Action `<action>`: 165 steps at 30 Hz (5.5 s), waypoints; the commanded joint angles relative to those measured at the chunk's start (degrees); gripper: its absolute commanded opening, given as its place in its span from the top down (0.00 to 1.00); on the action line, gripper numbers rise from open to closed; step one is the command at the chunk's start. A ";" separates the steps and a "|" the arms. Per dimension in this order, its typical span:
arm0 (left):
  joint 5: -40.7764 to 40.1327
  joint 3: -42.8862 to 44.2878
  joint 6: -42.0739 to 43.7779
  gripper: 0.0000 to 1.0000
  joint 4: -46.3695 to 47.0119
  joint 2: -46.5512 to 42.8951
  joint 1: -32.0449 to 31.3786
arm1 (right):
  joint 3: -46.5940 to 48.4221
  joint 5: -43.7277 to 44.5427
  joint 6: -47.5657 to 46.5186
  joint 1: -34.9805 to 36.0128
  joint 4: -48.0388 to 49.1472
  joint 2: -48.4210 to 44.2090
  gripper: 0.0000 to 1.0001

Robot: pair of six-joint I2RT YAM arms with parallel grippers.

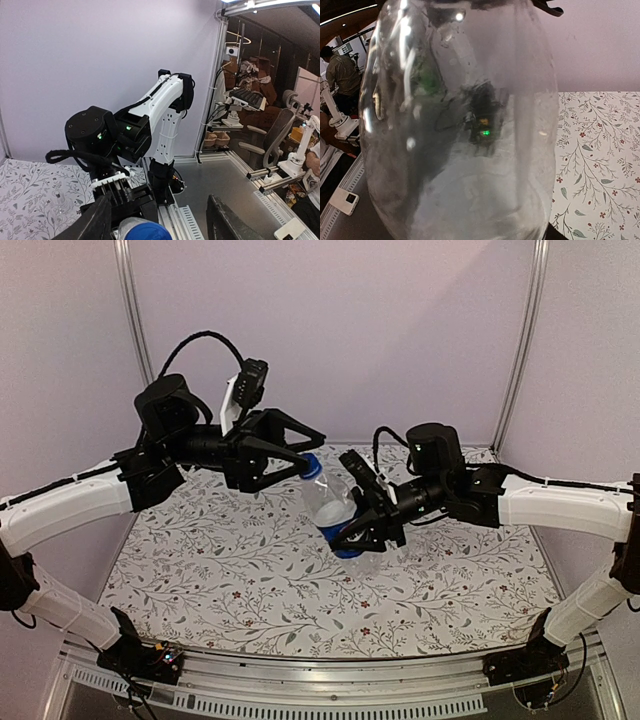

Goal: Unscrew the bottle caps

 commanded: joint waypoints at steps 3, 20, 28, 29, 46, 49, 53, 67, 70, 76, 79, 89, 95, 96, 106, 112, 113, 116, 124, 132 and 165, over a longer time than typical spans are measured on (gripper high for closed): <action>0.17 -1.39 -0.45 0.37 2.54 0.54 0.58 | 0.90 -1.46 0.90 -0.27 1.98 0.42 0.53; -0.65 -2.19 0.18 0.56 2.26 0.43 0.47 | 0.77 -1.32 1.58 -0.27 2.65 0.62 0.53; -1.31 -2.64 1.01 0.61 1.33 0.29 0.34 | 0.82 -0.58 1.75 -0.27 2.54 0.60 0.53; -1.42 -2.65 1.17 0.62 1.24 0.24 0.25 | 0.81 -0.34 1.75 -0.23 2.49 0.56 0.53; -15.94 -4.44 1.33 0.82 -3.19 -3.59 -1.00 | 1.47 16.11 2.11 -0.27 -0.80 -0.28 0.53; -27.59 -4.44 -0.26 0.81 -6.12 -4.68 -2.59 | 1.98 22.76 1.94 -0.27 -0.86 -0.48 0.53; -43.85 -3.96 -5.99 0.81 -9.83 -5.12 -5.46 | 2.76 29.22 1.24 -0.27 -2.84 -0.36 0.53; -60.96 1.56 -11.46 0.68 -18.61 -2.73 -9.81 | 4.20 28.39 -0.48 -0.27 -4.37 1.96 0.53; -59.89 1.36 -9.88 0.56 -17.84 -3.49 -9.80 | 3.85 26.33 -1.09 -0.27 -4.30 1.72 0.53; -55.51 0.86 -4.16 0.29 -15.79 -5.48 -9.32 | 2.16 20.59 -2.14 -0.25 -4.05 0.95 0.53; -51.21 0.71 -1.84 0.21 -15.75 -6.39 -8.89 | 1.55 18.44 -2.23 -0.27 -3.85 0.44 0.53; -27.01 -2.07 4.52 0.12 -12.88 -10.17 -4.35 | 1.51 8.39 -3.03 -0.27 -4.13 0.32 0.52; -16.79 -2.41 5.77 0.14 -10.29 -9.72 -1.44 | 2.82 1.92 -3.45 -0.26 -5.06 0.94 0.52; -15.13 -2.27 5.81 0.14 -9.88 -9.21 -1.13 | 3.00 1.21 -3.51 -0.27 -5.08 0.95 0.52; -3.71 -1.57 4.89 0.15 -4.44 -3.67 -0.59 | 4.61 -4.58 -2.68 -0.27 -5.04 2.37 0.52; -1.63 -1.85 4.09 0.21 -2.55 -2.48 -0.65 | 4.53 -5.99 -2.79 -0.26 -5.08 2.83 0.52; -1.43 -1.86 4.04 0.22 -2.36 -2.33 -0.63 | 4.51 -6.11 -2.81 -0.27 -5.08 3.03 0.52; -1.15 -2.03 3.95 0.26 -2.25 -1.86 -0.57 | 4.50 -6.51 -2.82 -0.22 -5.00 3.32 0.52; -1.35 -2.28 4.07 0.29 -1.98 -0.91 -0.56 | 4.63 -7.37 -2.64 -0.27 -4.73 3.32 0.52; -0.98 -3.14 3.49 0.41 -1.09 -0.93 -0.59 | 4.24 -6.87 -2.64 -0.27 -4.77 3.19 0.52; -1.58 -5.10 1.12 0.63 2.10 -2.18 0.59 | 3.99 -5.64 -2.58 -0.27 -4.82 3.77 0.52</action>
